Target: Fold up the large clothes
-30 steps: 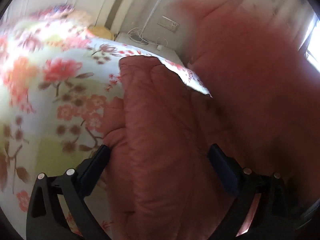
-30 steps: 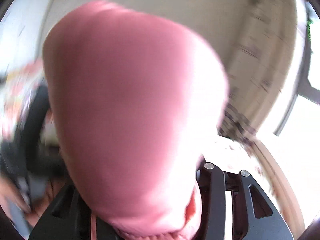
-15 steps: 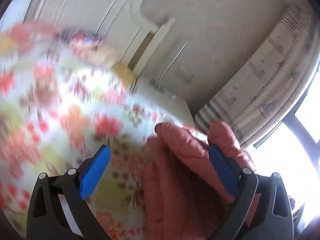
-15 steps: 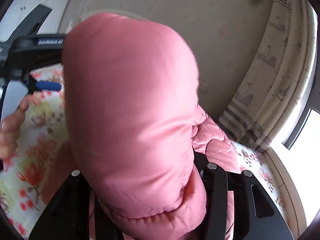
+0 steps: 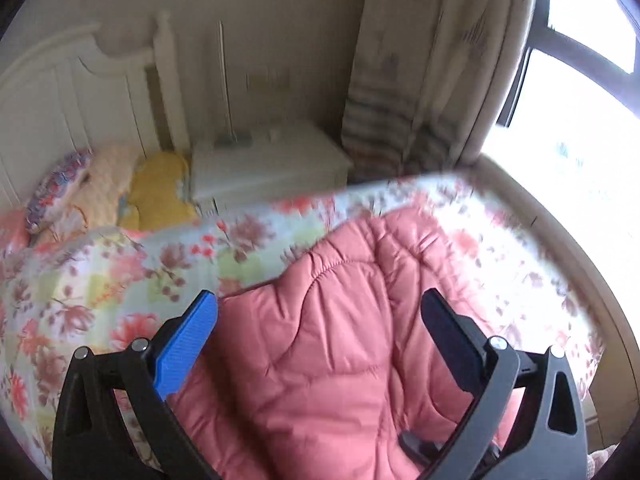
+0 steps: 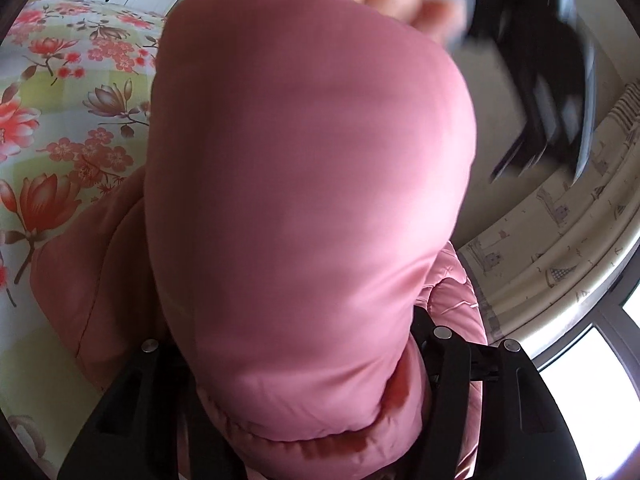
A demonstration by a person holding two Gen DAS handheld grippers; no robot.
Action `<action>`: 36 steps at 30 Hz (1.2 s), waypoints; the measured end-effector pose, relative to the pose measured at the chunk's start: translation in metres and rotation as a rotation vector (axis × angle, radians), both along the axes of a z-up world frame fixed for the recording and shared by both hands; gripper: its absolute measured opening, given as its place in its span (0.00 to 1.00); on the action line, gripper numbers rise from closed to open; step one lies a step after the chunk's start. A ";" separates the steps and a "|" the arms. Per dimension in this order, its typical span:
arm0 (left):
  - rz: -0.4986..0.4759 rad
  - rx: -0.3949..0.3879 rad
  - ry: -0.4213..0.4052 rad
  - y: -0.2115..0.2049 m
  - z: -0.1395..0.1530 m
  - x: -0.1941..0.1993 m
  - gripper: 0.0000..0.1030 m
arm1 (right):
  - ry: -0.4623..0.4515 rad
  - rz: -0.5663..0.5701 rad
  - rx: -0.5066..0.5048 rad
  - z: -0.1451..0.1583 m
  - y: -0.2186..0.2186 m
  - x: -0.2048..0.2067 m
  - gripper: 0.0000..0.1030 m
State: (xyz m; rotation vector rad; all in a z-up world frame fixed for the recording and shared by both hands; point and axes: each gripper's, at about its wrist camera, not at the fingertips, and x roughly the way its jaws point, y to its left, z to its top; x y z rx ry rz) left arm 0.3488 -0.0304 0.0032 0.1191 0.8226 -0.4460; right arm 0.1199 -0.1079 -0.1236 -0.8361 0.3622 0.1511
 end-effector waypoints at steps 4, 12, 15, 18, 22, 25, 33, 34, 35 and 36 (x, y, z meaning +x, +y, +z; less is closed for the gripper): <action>0.029 0.046 0.093 -0.001 -0.039 0.036 0.98 | -0.011 0.011 -0.004 -0.002 -0.011 0.005 0.57; 0.056 -0.014 0.148 0.031 -0.116 0.054 0.98 | 0.040 0.094 -0.020 0.006 -0.015 -0.007 0.62; 0.049 0.010 0.117 0.028 -0.116 0.051 0.98 | 0.139 0.197 0.135 0.024 -0.047 -0.020 0.76; 0.051 -0.002 0.103 0.028 -0.114 0.049 0.98 | 0.275 0.287 0.405 0.055 -0.091 -0.025 0.77; 0.063 -0.021 0.073 0.029 -0.113 0.043 0.98 | 0.348 0.267 0.741 0.089 -0.124 -0.014 0.77; 0.085 -0.005 0.033 0.027 -0.112 0.037 0.98 | 0.358 0.182 0.873 0.116 -0.127 0.024 0.75; 0.112 -0.006 0.006 0.029 -0.109 0.030 0.98 | 0.472 0.179 0.584 0.094 -0.038 0.030 0.75; 0.105 -0.015 0.013 0.031 -0.109 0.031 0.98 | 0.436 0.171 0.531 0.085 -0.031 0.026 0.75; 0.101 -0.024 0.022 0.032 -0.109 0.031 0.98 | 0.386 0.171 0.456 0.074 -0.023 0.021 0.75; 0.097 -0.032 0.039 0.034 -0.109 0.033 0.98 | 0.355 0.174 0.392 0.065 -0.018 0.017 0.75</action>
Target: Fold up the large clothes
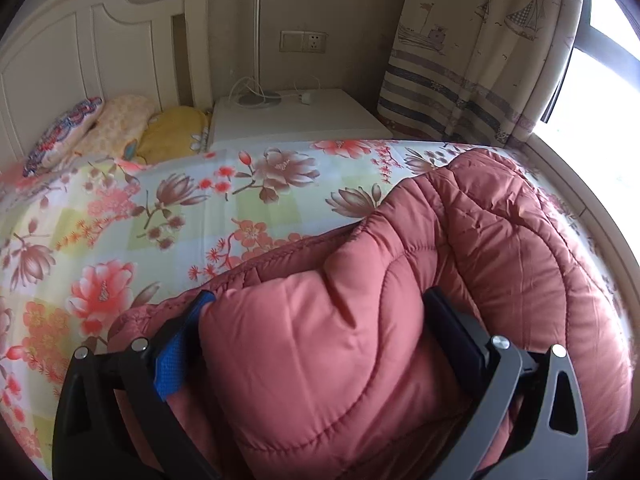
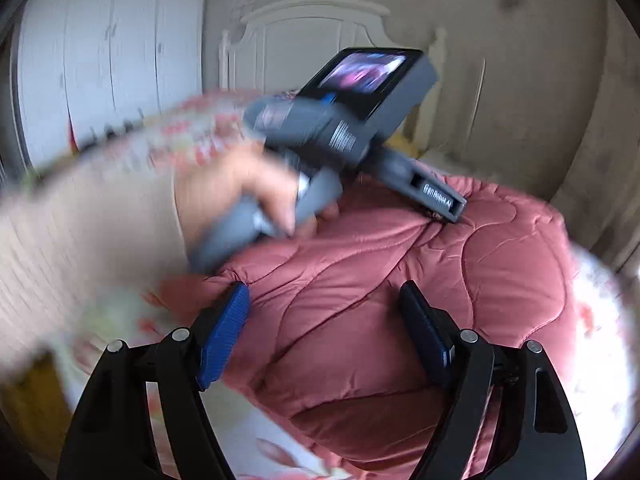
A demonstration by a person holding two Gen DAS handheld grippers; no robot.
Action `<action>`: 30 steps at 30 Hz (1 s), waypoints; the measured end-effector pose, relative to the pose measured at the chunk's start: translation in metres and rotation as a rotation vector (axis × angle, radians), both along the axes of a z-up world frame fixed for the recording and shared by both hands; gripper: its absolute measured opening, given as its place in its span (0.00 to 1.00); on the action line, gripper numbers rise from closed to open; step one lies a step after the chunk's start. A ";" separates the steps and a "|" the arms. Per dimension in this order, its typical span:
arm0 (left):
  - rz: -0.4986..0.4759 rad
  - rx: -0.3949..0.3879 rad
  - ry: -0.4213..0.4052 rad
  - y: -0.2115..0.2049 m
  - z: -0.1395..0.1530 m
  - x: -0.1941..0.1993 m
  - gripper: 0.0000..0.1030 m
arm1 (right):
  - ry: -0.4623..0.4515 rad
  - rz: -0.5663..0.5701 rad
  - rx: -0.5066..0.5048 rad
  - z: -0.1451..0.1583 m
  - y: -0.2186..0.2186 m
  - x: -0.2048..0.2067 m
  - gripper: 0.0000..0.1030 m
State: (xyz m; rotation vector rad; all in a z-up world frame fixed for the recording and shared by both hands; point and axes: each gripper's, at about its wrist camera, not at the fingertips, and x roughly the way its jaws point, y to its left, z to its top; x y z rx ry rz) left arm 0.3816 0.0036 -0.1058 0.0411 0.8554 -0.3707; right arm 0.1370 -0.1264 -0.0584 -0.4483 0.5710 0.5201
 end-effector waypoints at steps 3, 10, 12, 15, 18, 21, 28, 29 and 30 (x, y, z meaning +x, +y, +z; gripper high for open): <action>0.027 0.074 0.043 -0.003 0.012 0.000 0.98 | -0.016 0.007 -0.001 -0.008 -0.001 0.000 0.75; 0.032 -0.095 -0.002 -0.018 0.076 -0.048 0.98 | -0.061 0.000 -0.014 -0.010 0.004 -0.001 0.75; 0.006 -0.055 -0.028 -0.029 0.066 -0.052 0.98 | -0.065 -0.002 -0.012 -0.012 0.008 -0.001 0.75; 0.008 0.028 -0.004 -0.034 0.021 -0.036 0.98 | -0.073 0.011 -0.019 -0.017 0.012 -0.004 0.75; -0.002 -0.076 0.002 -0.018 0.013 -0.029 0.98 | -0.039 0.044 -0.008 -0.009 0.006 -0.011 0.75; 0.006 -0.036 -0.037 -0.025 0.014 -0.036 0.98 | 0.013 0.037 0.206 0.024 -0.036 -0.014 0.73; 0.032 -0.130 -0.086 -0.012 0.014 -0.045 0.98 | 0.052 -0.252 0.378 0.048 -0.128 0.023 0.62; 0.033 -0.134 -0.087 -0.012 0.014 -0.044 0.98 | 0.086 -0.250 0.339 0.037 -0.122 0.027 0.61; 0.034 -0.133 -0.089 -0.012 0.014 -0.045 0.98 | 0.135 -0.235 0.283 0.019 -0.112 0.031 0.61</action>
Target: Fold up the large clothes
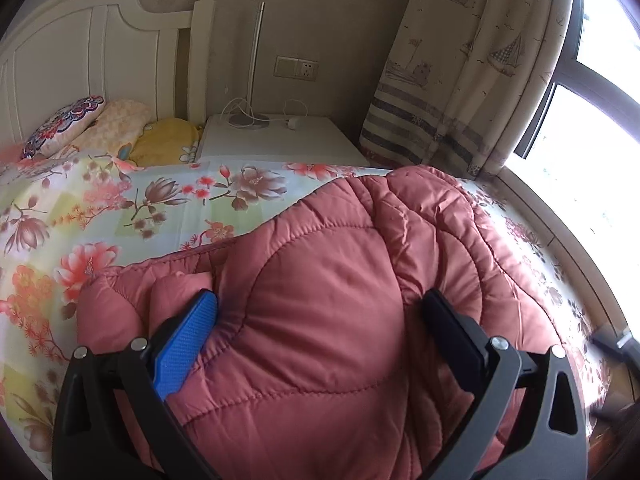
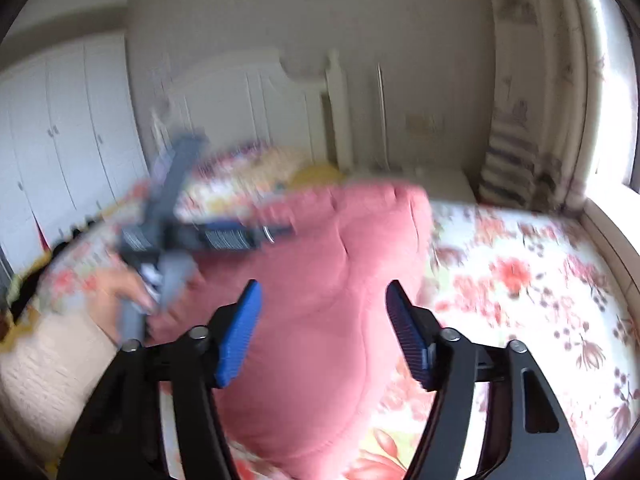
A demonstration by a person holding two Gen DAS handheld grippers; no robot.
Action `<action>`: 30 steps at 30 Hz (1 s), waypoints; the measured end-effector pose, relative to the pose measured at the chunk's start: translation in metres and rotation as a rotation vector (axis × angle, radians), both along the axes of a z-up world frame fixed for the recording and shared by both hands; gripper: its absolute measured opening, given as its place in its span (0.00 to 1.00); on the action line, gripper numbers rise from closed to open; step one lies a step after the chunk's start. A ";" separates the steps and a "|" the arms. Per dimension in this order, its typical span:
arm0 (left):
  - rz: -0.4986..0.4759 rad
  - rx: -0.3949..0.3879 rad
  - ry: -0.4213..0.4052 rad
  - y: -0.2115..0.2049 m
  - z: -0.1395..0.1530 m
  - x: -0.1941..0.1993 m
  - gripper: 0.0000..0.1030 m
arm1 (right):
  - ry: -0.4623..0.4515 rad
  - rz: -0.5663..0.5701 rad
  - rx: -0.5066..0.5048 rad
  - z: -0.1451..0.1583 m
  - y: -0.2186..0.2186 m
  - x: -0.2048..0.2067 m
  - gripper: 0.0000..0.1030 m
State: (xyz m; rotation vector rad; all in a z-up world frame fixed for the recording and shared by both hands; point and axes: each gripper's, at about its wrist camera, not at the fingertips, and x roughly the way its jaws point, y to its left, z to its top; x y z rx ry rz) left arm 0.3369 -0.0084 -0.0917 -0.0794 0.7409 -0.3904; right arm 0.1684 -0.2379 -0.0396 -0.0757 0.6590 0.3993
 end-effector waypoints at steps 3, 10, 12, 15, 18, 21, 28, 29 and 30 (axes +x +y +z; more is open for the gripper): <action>0.013 0.011 0.010 0.001 0.004 -0.001 0.98 | -0.093 -0.035 -0.168 -0.025 0.023 -0.010 0.62; 0.154 0.084 -0.057 0.007 0.069 -0.055 0.98 | -0.076 -0.032 -0.185 -0.024 0.025 -0.008 0.62; 0.186 0.204 -0.039 -0.001 0.053 -0.062 0.98 | -0.078 -0.029 -0.184 -0.024 0.023 -0.007 0.62; 0.182 0.343 0.042 -0.005 -0.010 -0.053 0.98 | -0.070 0.020 -0.134 -0.017 0.019 -0.010 0.64; 0.204 0.212 0.043 0.017 -0.018 -0.056 0.98 | -0.044 0.072 -0.075 -0.001 0.008 -0.004 0.63; 0.211 0.216 0.023 0.016 -0.018 -0.060 0.98 | -0.092 0.063 -0.010 0.031 -0.006 0.006 0.63; 0.205 0.208 0.022 0.015 -0.019 -0.062 0.98 | -0.156 0.051 -0.022 0.082 0.005 0.090 0.63; 0.206 0.210 0.023 0.014 -0.019 -0.062 0.98 | -0.115 0.048 -0.041 0.075 0.010 0.111 0.63; 0.204 0.213 0.023 0.013 -0.019 -0.061 0.98 | -0.062 0.047 -0.055 0.064 0.013 0.129 0.63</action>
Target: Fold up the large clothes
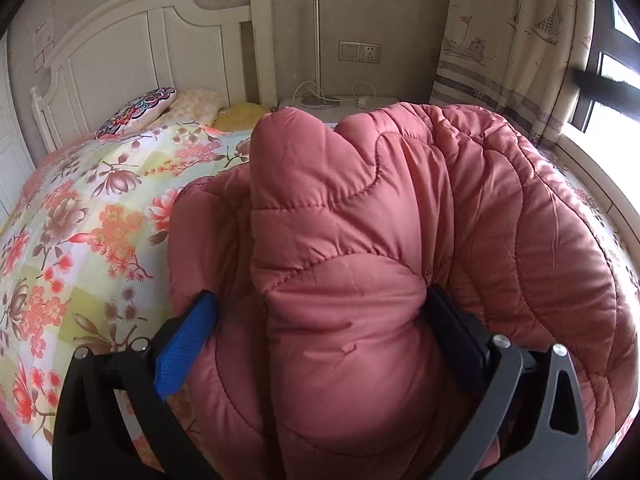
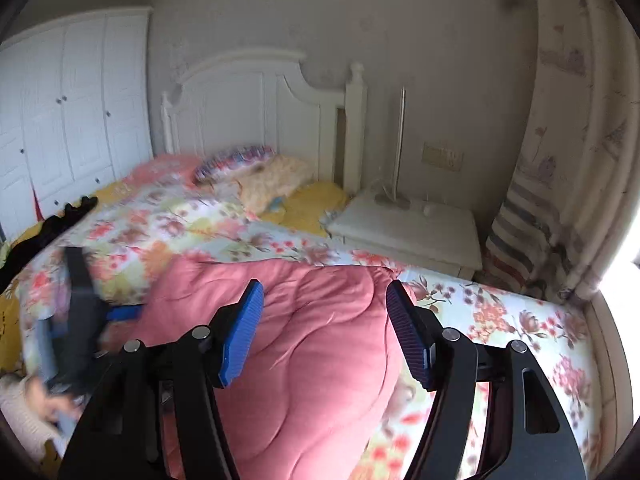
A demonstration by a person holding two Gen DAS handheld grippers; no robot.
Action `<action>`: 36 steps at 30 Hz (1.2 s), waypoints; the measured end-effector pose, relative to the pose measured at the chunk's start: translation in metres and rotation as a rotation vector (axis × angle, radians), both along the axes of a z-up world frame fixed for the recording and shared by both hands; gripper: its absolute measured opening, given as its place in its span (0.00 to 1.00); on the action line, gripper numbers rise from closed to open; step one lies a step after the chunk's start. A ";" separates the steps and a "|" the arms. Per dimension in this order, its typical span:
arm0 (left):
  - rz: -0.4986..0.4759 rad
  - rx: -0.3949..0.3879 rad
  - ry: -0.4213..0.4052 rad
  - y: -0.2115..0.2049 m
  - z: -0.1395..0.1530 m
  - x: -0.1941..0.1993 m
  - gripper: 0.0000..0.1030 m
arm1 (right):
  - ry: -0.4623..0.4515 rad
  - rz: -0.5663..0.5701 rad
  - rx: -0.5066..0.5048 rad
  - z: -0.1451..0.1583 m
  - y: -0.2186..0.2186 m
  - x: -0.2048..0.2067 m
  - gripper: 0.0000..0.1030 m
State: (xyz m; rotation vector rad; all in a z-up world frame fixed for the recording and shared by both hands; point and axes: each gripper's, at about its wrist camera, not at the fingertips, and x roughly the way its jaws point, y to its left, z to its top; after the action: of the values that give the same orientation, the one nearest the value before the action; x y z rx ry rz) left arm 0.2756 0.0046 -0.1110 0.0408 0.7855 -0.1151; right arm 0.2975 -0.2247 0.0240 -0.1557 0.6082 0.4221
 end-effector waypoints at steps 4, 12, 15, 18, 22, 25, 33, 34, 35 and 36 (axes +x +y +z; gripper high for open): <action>0.001 0.005 0.018 0.002 -0.001 0.002 0.98 | 0.270 0.008 -0.074 -0.079 0.010 0.052 0.63; -0.011 -0.011 0.003 0.005 -0.003 0.000 0.98 | 0.206 -0.016 -0.100 -0.049 0.009 0.048 0.65; -0.011 -0.016 -0.002 0.005 -0.004 0.000 0.98 | 0.153 -0.060 -0.051 -0.022 0.005 0.067 0.65; -0.009 -0.013 -0.004 0.005 -0.004 0.000 0.98 | 0.238 -0.081 -0.002 -0.023 0.009 0.101 0.65; -0.007 -0.013 -0.004 0.005 -0.004 0.000 0.98 | 0.415 -0.033 -0.214 -0.087 0.042 0.134 0.66; -0.002 -0.014 -0.002 0.005 -0.005 0.000 0.98 | 0.418 -0.086 -0.207 -0.091 0.038 0.138 0.71; -0.007 -0.035 -0.010 0.008 -0.006 -0.002 0.98 | 0.230 -0.016 -0.153 -0.016 0.053 0.103 0.71; -0.007 -0.035 -0.010 0.007 -0.006 -0.002 0.98 | 0.221 0.031 -0.126 -0.006 0.061 0.097 0.71; -0.007 -0.036 -0.010 0.007 -0.006 -0.002 0.98 | 0.213 0.083 -0.129 -0.001 0.072 0.092 0.71; -0.007 -0.038 -0.010 0.008 -0.006 -0.002 0.98 | 0.208 0.118 -0.147 -0.001 0.081 0.089 0.71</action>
State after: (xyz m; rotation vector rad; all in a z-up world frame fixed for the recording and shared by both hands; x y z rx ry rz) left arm 0.2738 0.0123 -0.1174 0.0084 0.7727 -0.1362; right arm 0.3862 -0.1438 0.0234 -0.2915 0.8377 0.5117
